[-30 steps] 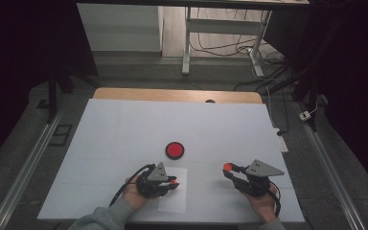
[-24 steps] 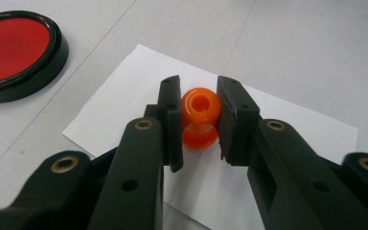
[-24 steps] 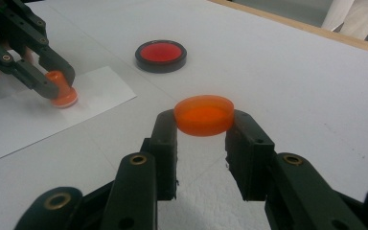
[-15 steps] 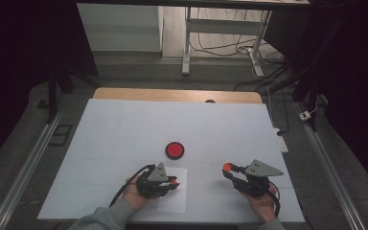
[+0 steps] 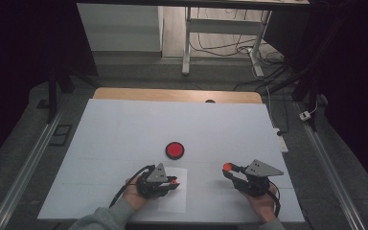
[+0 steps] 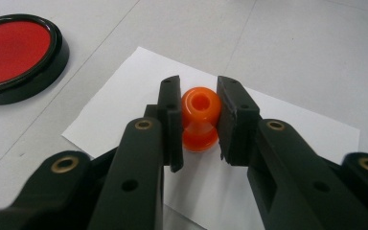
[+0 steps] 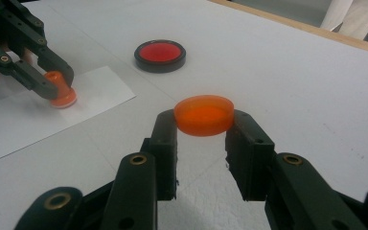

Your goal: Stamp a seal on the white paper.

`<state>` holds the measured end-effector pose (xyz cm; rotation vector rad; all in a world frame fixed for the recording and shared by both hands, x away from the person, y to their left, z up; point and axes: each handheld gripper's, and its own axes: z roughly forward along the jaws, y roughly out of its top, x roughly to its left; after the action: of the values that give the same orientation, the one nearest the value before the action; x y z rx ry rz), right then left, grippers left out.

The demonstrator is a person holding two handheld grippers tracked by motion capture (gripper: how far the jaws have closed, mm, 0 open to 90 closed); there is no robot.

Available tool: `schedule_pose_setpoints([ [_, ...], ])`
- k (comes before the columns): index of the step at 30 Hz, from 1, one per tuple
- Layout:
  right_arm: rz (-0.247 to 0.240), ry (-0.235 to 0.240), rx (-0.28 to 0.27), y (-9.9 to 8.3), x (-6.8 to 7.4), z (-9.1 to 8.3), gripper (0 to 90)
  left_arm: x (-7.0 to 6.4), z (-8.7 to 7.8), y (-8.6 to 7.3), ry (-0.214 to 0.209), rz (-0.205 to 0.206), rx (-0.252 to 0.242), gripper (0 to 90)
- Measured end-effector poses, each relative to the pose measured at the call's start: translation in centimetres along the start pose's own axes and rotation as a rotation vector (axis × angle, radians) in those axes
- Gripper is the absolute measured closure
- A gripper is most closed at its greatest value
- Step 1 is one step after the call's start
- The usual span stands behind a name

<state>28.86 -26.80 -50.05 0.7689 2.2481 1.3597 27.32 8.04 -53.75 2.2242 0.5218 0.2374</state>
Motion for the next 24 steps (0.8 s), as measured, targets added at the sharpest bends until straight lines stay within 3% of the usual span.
schedule_pose_setpoints([
  [6,0.005,0.006,-0.007,0.0,-0.1,0.0,64.7,0.0,0.0,0.0,0.002,0.000,0.000,72.9],
  [10,0.004,0.006,-0.006,0.0,0.0,0.0,64.6,0.3,-0.1,0.4,-0.018,-0.025,0.016,72.7],
  [13,0.005,0.008,-0.007,0.1,-0.1,0.0,64.6,0.8,-0.9,1.0,-0.055,-0.074,-0.065,72.6],
  [16,0.006,0.005,-0.012,0.1,-0.2,-0.1,64.7,1.1,-2.1,1.8,-0.045,-0.087,-0.117,72.5],
  [24,0.002,0.009,-0.010,0.1,-0.1,-0.1,64.6,1.8,-3.4,2.3,-0.043,-0.134,-0.175,72.4],
])
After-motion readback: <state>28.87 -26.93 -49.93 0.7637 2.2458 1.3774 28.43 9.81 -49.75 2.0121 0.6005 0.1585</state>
